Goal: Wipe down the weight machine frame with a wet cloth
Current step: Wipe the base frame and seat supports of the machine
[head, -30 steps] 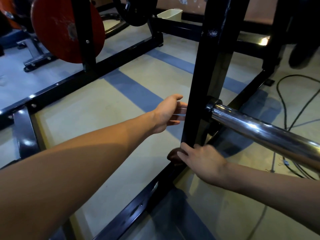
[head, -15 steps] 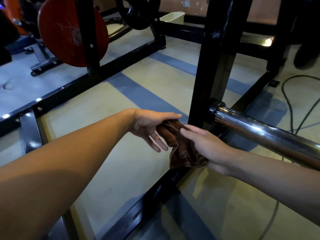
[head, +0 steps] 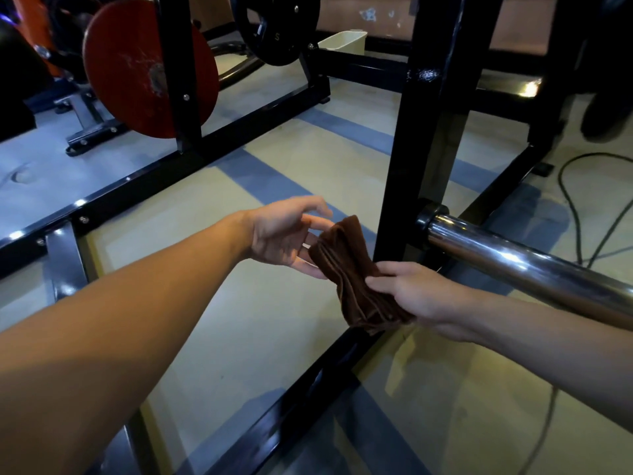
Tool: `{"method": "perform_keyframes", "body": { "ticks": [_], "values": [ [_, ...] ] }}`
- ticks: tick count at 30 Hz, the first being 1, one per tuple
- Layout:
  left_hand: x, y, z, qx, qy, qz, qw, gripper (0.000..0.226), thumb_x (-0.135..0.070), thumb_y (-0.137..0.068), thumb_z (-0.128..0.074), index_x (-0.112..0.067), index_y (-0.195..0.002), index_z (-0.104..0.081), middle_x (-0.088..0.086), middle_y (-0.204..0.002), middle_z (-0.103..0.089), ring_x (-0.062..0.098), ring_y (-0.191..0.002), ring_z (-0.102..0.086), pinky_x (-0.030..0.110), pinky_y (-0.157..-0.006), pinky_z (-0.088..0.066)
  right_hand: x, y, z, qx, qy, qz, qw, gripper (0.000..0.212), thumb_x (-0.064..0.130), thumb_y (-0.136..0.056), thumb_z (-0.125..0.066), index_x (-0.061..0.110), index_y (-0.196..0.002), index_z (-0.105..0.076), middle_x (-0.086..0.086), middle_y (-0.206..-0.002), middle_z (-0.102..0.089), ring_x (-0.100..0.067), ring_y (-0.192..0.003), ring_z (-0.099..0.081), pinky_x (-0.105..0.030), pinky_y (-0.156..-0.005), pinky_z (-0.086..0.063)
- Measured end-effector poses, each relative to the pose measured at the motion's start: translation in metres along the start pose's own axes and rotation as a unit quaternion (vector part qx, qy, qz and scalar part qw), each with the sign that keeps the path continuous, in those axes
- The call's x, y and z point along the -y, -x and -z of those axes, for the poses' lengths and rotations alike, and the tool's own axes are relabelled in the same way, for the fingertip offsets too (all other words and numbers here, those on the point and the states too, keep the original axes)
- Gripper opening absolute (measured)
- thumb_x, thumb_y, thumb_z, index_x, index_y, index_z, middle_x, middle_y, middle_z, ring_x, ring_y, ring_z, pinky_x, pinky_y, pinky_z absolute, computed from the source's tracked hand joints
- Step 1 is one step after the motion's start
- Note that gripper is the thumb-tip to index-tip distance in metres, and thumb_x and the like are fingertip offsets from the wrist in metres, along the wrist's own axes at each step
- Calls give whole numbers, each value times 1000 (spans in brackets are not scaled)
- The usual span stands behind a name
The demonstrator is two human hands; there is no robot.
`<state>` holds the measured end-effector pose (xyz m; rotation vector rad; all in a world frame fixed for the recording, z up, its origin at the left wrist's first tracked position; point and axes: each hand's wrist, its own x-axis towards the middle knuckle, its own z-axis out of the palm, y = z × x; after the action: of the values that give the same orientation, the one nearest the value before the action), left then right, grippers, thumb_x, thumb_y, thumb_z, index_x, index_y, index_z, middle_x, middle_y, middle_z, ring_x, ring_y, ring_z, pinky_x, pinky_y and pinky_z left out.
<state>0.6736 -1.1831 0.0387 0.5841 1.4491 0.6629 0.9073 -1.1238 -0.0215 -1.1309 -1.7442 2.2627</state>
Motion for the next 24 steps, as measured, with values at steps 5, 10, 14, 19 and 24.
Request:
{"method": "perform_keyframes", "body": {
  "ticks": [5,10,14,19,24],
  "values": [
    [3,-13,-6,17,-162,68,984,52,-50,-93,-69,-3,-116,-70,19,-117,-71,29,-105,-71,39,-97,-58,-17,-2,-5,-107,215,173,955,20,21,-96,-73,32,-112,-70,16,-98,-76,-6,-90,-73,-37,-88,-61],
    [12,-12,-3,118,-266,119,949,24,-10,-96,-68,-5,-120,-69,17,-116,-68,24,-95,-67,28,-88,-60,-24,3,2,-43,380,146,912,53,56,-83,-78,36,-130,-62,16,-110,-71,0,-96,-68,-25,-89,-55],
    [12,-6,8,145,-267,105,947,26,-3,-94,-68,-11,-119,-70,11,-113,-70,23,-104,-66,35,-95,-57,-27,4,4,31,326,50,944,34,54,-76,-85,27,-95,-76,3,-85,-76,-13,-78,-71,-27,-69,-51],
    [18,-5,13,90,-282,100,950,30,-12,-93,-73,-26,-119,-73,0,-120,-73,18,-117,-65,38,-109,-48,-12,4,-2,-119,100,149,976,19,26,-77,-89,20,-92,-79,-5,-82,-77,-26,-76,-72,-49,-81,-59],
    [25,-14,-3,142,-263,82,951,25,0,-96,-65,-15,-116,-70,8,-126,-70,28,-130,-60,39,-112,-47,-3,9,-16,-151,92,247,953,18,33,-89,-79,32,-106,-76,-5,-107,-65,-1,-87,-64,-12,-78,-47]
  ]
}}
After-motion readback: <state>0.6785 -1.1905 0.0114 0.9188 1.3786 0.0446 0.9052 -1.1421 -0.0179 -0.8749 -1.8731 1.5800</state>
